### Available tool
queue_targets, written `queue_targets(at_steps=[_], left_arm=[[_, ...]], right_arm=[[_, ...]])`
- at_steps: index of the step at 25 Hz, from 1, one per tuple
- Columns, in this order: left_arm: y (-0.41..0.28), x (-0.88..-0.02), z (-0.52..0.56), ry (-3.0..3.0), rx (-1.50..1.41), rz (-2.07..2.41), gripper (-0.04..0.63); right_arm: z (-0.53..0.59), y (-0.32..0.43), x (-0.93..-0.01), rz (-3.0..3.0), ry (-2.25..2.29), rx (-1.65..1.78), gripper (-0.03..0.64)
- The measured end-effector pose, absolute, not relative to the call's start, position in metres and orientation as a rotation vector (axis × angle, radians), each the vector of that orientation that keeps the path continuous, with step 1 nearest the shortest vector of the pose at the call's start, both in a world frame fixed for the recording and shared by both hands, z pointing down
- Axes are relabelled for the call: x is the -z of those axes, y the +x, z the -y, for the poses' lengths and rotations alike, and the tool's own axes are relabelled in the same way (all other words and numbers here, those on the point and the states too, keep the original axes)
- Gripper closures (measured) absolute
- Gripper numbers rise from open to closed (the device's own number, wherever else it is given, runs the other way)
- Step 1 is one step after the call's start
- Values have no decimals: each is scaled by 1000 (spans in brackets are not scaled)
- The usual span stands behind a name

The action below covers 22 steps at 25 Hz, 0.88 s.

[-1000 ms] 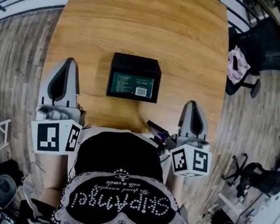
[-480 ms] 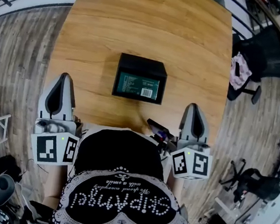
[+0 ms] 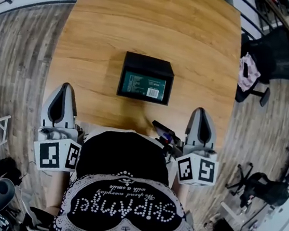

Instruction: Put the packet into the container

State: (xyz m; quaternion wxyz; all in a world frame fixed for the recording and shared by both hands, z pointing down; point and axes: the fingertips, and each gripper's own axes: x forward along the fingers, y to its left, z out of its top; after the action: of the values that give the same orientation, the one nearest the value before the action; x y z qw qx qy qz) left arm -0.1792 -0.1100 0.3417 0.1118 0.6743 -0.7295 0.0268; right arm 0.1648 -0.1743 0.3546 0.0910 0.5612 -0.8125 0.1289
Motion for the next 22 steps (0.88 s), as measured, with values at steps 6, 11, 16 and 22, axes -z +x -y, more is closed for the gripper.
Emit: queue_targets(at_steps=[6, 11, 16, 22], left_arm=[[-179, -350, 108, 1972, -97, 2128, 568], [-170, -355, 111, 2003, -164, 2087, 568], [-163, -357, 115, 2031, -221, 2069, 568], [-158, -359, 120, 2037, -243, 2054, 568]], right_arm=[[173, 164, -356, 2418, 1666, -393, 578], [172, 162, -357, 2413, 1647, -386, 578], [171, 162, -358, 2410, 1636, -391, 578], [171, 164, -360, 2407, 1637, -402, 578]])
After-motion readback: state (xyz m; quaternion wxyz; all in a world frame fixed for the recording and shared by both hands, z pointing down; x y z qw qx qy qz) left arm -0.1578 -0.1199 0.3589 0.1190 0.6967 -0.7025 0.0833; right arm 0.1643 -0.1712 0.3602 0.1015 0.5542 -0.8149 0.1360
